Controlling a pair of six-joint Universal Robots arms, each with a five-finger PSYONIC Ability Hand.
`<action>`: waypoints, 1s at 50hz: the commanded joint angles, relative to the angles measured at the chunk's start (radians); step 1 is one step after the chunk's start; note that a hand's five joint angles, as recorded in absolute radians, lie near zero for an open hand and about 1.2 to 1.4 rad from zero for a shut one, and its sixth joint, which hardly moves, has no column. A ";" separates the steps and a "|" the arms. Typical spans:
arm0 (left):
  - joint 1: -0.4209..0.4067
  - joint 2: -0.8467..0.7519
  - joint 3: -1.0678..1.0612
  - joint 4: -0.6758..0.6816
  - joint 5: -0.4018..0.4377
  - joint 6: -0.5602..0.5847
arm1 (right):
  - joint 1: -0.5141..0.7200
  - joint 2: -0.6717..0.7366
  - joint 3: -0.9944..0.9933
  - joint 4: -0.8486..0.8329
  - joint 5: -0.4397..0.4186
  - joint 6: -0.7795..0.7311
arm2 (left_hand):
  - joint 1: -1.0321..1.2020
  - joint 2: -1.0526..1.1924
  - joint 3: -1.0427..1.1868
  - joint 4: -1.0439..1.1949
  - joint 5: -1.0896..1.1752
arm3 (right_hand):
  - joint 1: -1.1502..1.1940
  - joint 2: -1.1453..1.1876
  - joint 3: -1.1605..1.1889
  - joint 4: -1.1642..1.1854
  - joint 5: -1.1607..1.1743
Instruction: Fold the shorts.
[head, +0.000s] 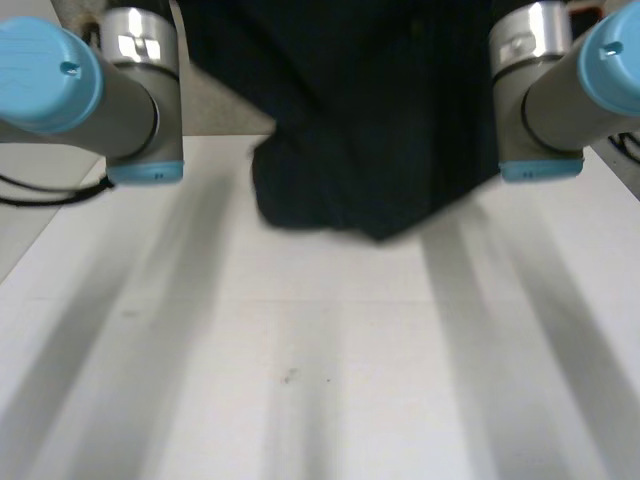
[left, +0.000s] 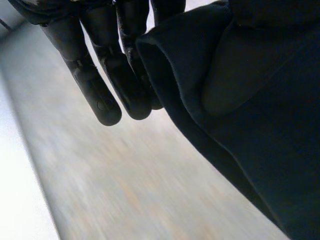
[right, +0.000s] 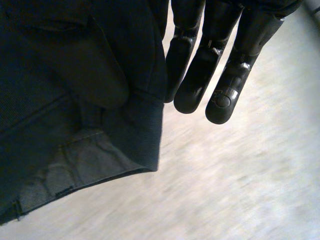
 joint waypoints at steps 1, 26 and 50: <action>-0.002 0.105 -0.143 0.090 0.011 -0.059 | -0.005 -0.069 0.105 -0.059 -0.039 0.110 | 0.217 0.198 0.205 0.193 0.292 | 0.423 0.220 0.219 0.204 0.247; -0.068 -0.004 -0.665 -0.490 -0.094 -0.085 | -0.007 0.117 0.424 0.747 -0.131 0.126 | 0.217 0.198 0.205 0.193 0.292 | 0.423 0.220 0.219 0.204 0.247; -0.207 0.456 -1.131 -0.872 -0.107 -0.077 | -0.077 -0.382 1.027 1.027 -0.143 -0.138 | 0.183 0.163 0.170 0.158 0.258 | 0.423 0.220 0.219 0.204 0.247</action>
